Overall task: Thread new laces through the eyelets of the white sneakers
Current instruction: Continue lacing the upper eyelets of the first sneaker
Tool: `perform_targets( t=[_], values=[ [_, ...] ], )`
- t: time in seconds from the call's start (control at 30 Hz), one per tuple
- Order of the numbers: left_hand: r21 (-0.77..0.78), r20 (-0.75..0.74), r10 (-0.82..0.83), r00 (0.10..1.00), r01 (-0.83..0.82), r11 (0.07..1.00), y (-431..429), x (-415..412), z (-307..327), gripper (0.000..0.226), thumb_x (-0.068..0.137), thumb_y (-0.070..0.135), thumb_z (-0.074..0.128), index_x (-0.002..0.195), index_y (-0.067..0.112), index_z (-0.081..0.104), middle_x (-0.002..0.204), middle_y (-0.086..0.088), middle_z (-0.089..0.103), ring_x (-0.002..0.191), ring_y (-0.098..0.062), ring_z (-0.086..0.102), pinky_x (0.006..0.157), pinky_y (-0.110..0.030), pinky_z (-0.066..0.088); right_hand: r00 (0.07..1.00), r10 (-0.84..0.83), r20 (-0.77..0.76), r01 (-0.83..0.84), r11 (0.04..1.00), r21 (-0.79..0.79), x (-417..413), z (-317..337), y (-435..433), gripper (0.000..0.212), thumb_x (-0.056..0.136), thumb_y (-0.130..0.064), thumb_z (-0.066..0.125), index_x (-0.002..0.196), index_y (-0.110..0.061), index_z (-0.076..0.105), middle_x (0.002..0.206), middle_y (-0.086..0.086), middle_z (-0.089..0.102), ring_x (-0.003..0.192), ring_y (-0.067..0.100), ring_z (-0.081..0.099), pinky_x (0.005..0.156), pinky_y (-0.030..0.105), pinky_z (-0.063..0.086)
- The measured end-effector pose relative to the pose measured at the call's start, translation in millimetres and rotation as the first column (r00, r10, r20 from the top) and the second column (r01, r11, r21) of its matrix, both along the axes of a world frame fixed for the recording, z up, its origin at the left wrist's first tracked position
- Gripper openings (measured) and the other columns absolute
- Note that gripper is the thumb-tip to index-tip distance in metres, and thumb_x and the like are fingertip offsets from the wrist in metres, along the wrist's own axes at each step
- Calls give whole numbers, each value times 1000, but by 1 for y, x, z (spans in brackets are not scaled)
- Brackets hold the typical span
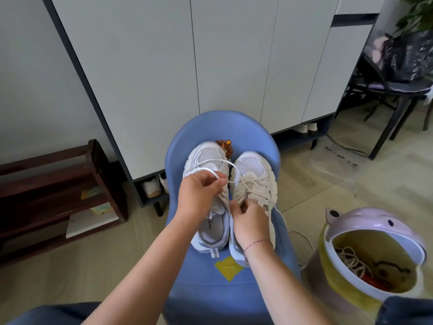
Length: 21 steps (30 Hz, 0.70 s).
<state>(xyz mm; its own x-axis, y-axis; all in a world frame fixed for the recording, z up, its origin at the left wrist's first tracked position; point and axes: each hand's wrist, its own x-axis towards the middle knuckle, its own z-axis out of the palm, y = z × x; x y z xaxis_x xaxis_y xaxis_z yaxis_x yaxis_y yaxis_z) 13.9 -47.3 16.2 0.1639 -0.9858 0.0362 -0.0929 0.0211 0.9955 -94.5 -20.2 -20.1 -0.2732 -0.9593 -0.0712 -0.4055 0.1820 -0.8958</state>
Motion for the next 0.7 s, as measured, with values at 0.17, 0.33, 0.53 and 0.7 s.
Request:
perform_targets(
  t=[0.17,0.33,0.53,0.7],
  values=[
    [-21,161,-35,986,39,999,-1,0,-6,12,87,11,69,75,14,70,74,17,68,61,9,58,61,-8,45,976,-106,192,131,984,-123,3,-12,6,11,90,-20,57,83,-17,65,72,-7,68,70,11,60,63,26,43],
    [-15,223,-58,973,63,998,-4,-4,-12,9,86,10,68,80,15,70,75,17,67,62,7,58,61,-9,46,892,-197,407,256,962,-94,7,-10,4,13,86,-15,60,76,-14,68,65,-6,67,59,7,53,58,19,42],
    [-22,192,1,981,3,1000,-9,-5,-17,12,86,9,69,78,18,69,85,15,70,70,3,61,68,-15,50,843,-240,482,292,956,-34,14,-8,-4,17,88,-9,56,77,-13,67,64,-4,61,59,12,51,57,21,39],
    [-19,247,-14,969,19,1000,-14,-10,-20,11,87,12,67,76,15,68,88,14,69,68,0,59,66,-18,48,690,-243,681,249,964,90,1,-23,-11,26,91,-5,55,96,-24,72,110,5,69,103,21,63,100,36,45]
  ],
)
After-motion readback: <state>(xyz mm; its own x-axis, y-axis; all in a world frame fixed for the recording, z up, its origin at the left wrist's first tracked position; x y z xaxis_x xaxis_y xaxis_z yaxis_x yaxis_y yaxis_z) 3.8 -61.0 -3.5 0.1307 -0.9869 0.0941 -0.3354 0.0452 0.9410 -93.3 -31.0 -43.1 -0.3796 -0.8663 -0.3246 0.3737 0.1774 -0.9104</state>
